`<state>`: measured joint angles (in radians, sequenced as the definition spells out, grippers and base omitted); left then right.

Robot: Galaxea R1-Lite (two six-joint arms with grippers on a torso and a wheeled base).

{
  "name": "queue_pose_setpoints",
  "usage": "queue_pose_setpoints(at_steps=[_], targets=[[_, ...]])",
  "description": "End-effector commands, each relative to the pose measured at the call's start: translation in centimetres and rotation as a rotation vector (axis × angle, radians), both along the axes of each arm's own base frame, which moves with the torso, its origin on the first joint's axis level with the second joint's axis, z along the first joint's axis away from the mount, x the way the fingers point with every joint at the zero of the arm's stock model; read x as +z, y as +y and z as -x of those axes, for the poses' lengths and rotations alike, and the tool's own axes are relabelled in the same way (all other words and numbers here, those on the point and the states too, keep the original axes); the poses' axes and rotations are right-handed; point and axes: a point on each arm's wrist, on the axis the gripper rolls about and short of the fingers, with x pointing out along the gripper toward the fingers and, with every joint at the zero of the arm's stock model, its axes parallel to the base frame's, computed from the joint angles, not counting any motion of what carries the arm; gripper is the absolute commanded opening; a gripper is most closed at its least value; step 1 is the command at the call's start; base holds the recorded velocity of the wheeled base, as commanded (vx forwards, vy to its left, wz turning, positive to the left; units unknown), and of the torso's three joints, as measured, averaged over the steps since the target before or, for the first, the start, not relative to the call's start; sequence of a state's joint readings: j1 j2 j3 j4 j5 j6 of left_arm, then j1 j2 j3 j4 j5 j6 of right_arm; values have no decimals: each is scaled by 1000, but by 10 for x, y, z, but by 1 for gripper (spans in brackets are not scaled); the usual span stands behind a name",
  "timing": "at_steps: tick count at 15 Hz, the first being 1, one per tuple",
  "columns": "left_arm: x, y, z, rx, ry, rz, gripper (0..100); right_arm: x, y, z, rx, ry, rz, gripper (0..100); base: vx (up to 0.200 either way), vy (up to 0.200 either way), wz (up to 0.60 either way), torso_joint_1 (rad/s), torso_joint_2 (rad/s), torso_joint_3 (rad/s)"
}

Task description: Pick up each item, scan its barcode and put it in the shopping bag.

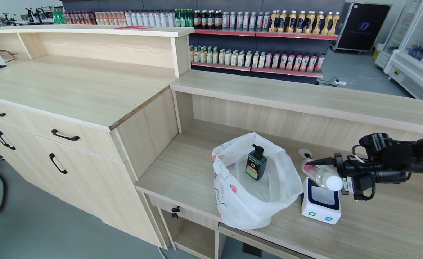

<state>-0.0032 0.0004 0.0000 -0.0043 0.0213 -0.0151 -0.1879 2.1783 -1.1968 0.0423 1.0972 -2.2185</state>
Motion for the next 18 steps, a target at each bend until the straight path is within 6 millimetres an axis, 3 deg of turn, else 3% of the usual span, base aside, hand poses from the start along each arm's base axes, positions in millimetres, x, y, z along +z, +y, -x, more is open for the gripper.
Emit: queue_pose_setpoints(at_steps=[1,16,17,18], targets=[[0,0,0,0,-1,0,100,4,-7,2,-24,-12,13,0,0,0,0,0,0,0],[0,0,0,0,-1,0,100,19,-9,20,-32,-56,61,0,0,0,0,0,0,0],[0,0,0,0,-1,0,100,22,-9,21,-33,-62,62,0,0,0,0,0,0,0],[0,0,0,0,-1,0,100,38,-8,23,-41,-90,61,0,0,0,0,0,0,0]])
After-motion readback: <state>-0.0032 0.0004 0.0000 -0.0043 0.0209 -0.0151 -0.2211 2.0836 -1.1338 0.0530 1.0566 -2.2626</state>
